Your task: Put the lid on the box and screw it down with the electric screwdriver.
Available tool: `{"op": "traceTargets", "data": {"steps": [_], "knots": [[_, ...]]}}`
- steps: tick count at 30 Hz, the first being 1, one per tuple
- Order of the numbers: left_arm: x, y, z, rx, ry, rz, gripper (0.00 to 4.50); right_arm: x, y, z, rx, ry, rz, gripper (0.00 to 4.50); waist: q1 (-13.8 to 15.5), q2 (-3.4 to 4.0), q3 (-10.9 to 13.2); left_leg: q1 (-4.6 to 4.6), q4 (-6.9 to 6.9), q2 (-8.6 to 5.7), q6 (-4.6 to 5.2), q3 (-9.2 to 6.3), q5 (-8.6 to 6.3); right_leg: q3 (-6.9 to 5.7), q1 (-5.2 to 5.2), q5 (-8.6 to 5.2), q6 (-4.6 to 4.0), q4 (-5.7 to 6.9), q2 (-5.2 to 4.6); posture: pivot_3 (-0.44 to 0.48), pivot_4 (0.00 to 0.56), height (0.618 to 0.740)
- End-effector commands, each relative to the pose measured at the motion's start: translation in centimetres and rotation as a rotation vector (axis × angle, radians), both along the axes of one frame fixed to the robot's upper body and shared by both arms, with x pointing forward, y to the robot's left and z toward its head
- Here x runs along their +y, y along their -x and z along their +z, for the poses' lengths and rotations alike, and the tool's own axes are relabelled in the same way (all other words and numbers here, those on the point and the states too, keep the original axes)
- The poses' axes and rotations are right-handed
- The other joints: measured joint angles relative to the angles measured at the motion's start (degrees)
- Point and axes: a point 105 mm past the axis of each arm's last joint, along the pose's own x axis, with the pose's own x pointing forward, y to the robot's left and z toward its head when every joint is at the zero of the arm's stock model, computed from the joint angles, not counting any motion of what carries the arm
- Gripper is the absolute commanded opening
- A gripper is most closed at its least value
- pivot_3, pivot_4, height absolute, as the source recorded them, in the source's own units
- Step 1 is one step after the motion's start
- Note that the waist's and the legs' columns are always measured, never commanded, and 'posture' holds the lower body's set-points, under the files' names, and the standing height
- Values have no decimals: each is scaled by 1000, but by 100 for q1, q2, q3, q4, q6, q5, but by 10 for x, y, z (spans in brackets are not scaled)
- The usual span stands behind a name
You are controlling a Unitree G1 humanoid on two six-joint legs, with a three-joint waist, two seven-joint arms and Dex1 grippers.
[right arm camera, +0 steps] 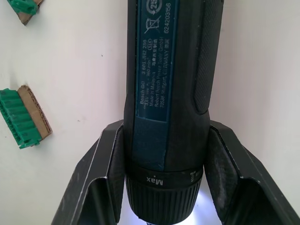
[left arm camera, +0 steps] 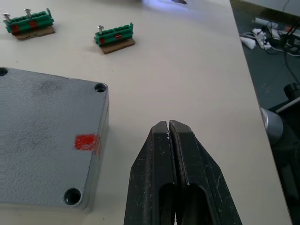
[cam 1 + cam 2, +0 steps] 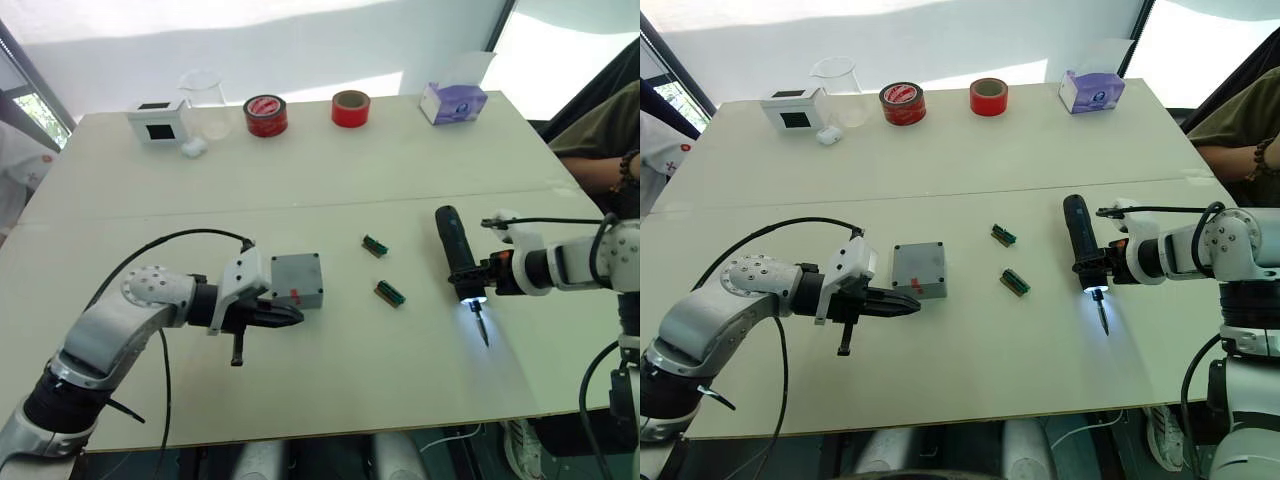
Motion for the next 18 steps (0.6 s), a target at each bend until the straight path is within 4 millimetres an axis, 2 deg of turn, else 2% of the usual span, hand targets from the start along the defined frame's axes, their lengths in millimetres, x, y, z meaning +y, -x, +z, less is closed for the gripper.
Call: {"op": "traceTargets", "data": {"steps": [1, 3, 6, 11, 15, 17, 18], "knots": [[2, -2, 5, -34, 8, 21, 0, -13, 0, 8, -12, 49, -28, 3813, 4, -1, 0, -2, 8, 0, 2, -1, -1, -1, 2, 0, 0, 0, 0, 0, 150, 740], [7, -5, 8, -37, 13, 41, 0, -16, 0, 8, -17, 66, -35, 4428, 2, -2, 0, -11, 34, 0, 11, -6, -7, -5, 7, 0, 0, 4, 2, 0, 150, 740], [11, -9, 11, -41, 17, 65, 0, -18, -4, 11, -51, 93, -27, 4481, 9, -3, -1, -12, 55, -2, 21, -7, -13, -5, 20, 5, 10, 5, 2, 0, 150, 740], [36, -27, 22, -58, 28, 176, 0, -5, -20, 55, -292, 113, 65, 4481, -12, -3, 1, -14, 60, -3, 23, -6, -13, -5, 12, 8, 16, 13, 1, 0, 150, 740], [60, -44, 25, -92, 6, 276, 0, 33, -18, 97, -483, 102, 288, 4481, -40, -1, 2, -14, 60, -2, 21, -5, -13, -4, 6, 7, 17, 19, 3, 0, 150, 740], [74, -60, 22, -149, -31, 357, 0, 54, -10, 103, -584, 156, 472, 4481, -19, -2, 2, -13, 60, 0, 21, -7, -13, -4, 4, 6, 17, 23, 5, 0, 150, 740], [82, -71, 19, -206, -73, 414, 0, 67, -3, 100, -623, 186, 585, 4481, -5, -4, 1, -13, 60, 0, 21, -7, -13, -4, 4, 6, 17, 22, 6, 0, 150, 740]]}}
